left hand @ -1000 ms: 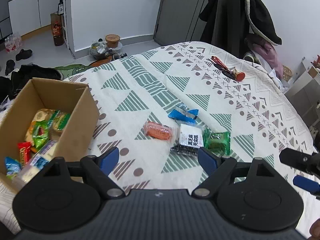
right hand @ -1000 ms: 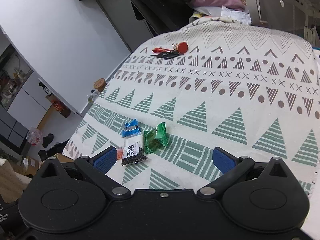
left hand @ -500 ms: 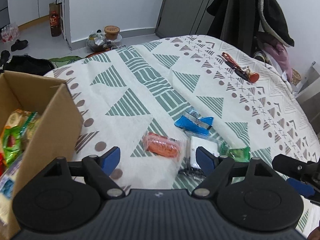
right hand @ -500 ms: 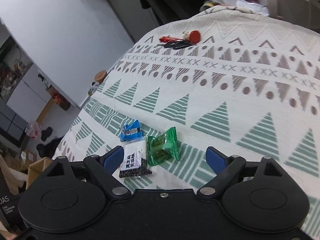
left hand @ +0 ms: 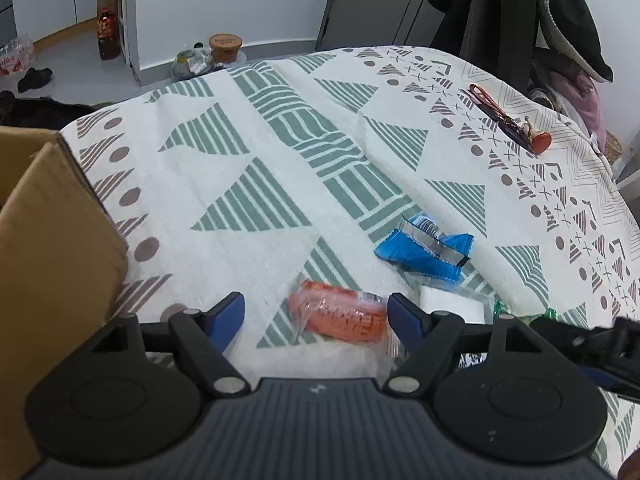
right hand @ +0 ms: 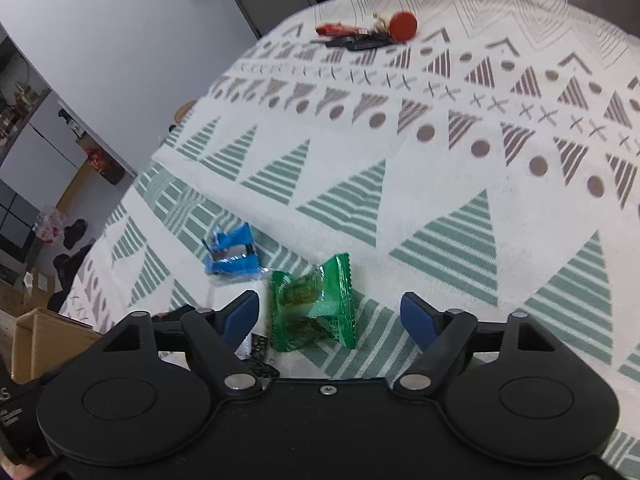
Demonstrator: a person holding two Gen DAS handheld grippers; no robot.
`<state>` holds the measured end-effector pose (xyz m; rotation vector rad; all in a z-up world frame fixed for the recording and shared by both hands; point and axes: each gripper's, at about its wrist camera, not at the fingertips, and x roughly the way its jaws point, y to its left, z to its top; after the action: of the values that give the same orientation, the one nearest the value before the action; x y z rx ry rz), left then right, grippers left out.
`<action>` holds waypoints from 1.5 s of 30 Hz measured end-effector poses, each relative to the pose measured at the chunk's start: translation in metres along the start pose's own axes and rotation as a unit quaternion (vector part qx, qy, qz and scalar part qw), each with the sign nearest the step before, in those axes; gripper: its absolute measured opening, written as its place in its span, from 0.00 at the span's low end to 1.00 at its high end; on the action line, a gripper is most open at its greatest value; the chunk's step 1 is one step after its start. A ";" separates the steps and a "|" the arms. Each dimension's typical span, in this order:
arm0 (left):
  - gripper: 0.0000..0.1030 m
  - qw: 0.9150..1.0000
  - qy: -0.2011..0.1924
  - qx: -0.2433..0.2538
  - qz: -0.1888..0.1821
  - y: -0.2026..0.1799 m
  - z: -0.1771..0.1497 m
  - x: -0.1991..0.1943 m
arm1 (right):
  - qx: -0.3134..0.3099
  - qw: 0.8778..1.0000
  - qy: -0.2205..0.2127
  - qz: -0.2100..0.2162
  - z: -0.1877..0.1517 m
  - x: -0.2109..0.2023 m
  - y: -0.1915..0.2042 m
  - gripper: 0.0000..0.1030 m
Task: Organize snacks
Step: 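Grasp the orange pack with the left tool while the right grasps the green square pack, then carry the orange pack and green pack over the cardboard box with both tools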
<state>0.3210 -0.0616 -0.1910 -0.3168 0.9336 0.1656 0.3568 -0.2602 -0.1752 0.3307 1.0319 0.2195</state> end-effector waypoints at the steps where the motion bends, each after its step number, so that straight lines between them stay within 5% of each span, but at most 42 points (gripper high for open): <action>1: 0.74 1.000 0.000 0.002 0.000 -0.001 0.000 0.001 | 0.001 1.000 0.004 -0.001 0.000 0.003 0.000 0.71; 7: 0.52 1.000 0.004 0.009 -0.010 -0.008 -0.003 0.003 | -0.006 1.000 -0.002 -0.007 0.000 0.010 0.002 0.70; 9: 0.48 1.000 0.006 0.004 -0.013 -0.008 -0.004 0.002 | -0.012 1.000 -0.005 -0.011 -0.001 0.011 0.005 0.58; 11: 0.46 1.000 0.007 0.000 -0.014 -0.007 -0.005 -0.001 | -0.013 1.000 0.000 0.005 -0.001 0.013 0.006 0.33; 45: 0.45 0.996 -0.078 -0.012 0.043 0.005 -0.010 -0.144 | -0.026 0.991 -0.103 0.082 -0.013 -0.098 0.044 0.29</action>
<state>0.2276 -0.0608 -0.0808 -0.2809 0.7914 0.2773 0.2958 -0.2492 -0.0865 0.3830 0.7938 0.3531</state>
